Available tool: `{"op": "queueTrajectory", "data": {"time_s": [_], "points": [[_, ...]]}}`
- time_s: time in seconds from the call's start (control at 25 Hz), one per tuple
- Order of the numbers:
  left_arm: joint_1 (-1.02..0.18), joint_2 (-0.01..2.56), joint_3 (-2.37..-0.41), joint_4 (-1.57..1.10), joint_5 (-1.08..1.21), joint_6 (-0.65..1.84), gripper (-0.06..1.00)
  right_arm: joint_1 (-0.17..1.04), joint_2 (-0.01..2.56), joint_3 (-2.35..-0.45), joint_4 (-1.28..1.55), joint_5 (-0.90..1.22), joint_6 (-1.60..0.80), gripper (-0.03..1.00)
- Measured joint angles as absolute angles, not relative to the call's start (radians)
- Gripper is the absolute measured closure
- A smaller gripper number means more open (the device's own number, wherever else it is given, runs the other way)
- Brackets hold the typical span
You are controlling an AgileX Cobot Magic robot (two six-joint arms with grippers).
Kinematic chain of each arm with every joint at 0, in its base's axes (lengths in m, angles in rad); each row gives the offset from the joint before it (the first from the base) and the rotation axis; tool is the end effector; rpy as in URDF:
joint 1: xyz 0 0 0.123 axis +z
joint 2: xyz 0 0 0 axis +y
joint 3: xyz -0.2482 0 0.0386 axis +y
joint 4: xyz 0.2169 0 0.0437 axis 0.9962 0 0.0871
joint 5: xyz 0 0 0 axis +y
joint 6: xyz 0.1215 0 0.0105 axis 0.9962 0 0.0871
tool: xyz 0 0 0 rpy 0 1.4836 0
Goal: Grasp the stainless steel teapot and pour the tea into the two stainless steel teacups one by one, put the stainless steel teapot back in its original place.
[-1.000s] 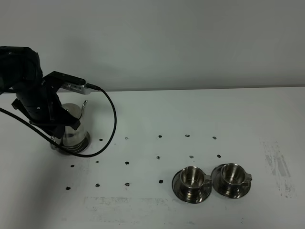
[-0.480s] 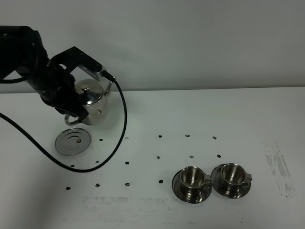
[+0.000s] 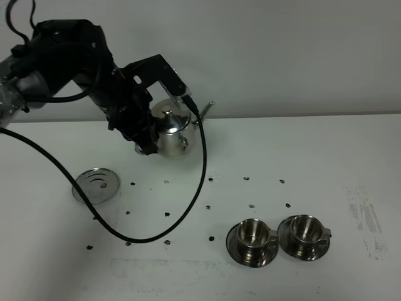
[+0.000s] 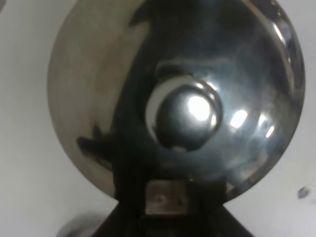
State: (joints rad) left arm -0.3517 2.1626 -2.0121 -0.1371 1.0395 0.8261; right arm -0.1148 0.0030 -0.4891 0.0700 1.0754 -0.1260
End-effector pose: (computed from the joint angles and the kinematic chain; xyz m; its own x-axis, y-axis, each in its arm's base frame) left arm 0.4142 -0.1673 0.2102 -0.3389 0.8502 -0.4028 0.8592 0.4541 0.2358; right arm 0.0306 0.0040 0.2437 -0.4808 -0.0375 -0.8760 0.0163 0.9985 -0.0517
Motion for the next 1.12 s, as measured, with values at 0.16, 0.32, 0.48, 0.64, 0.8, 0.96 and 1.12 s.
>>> {"op": "queueTrajectory", "data": {"time_s": [0.16, 0.32, 0.48, 0.64, 0.8, 0.96, 1.12], "points": [[-0.400, 2.200, -2.060, -0.156, 1.071, 0.938, 0.68, -0.115, 0.003, -0.489, 0.070, 1.075, -0.126, 0.73], [-0.436, 2.201, -2.065, -0.151, 1.101, 1.079, 0.68, -0.115, 0.003, -0.489, 0.070, 1.075, -0.126, 0.73], [-0.470, 2.201, -2.065, -0.123, 1.135, 1.241, 0.68, -0.115, 0.003, -0.489, 0.070, 1.075, -0.126, 0.73], [-0.509, 2.203, -2.065, -0.080, 1.117, 1.333, 0.68, -0.115, 0.003, -0.489, 0.070, 1.075, -0.126, 0.73], [-0.551, 2.205, -2.065, -0.053, 1.045, 1.341, 0.68, -0.115, 0.003, -0.489, 0.070, 1.075, -0.126, 0.73], [-0.570, 2.208, -2.065, -0.049, 0.988, 1.344, 0.68, -0.115, 0.003, -0.489, 0.070, 1.075, -0.126, 0.73], [-0.574, 2.245, -2.097, -0.043, 0.951, 1.351, 0.68, -0.115, 0.003, -0.489, 0.070, 1.075, -0.126, 0.73]]}}
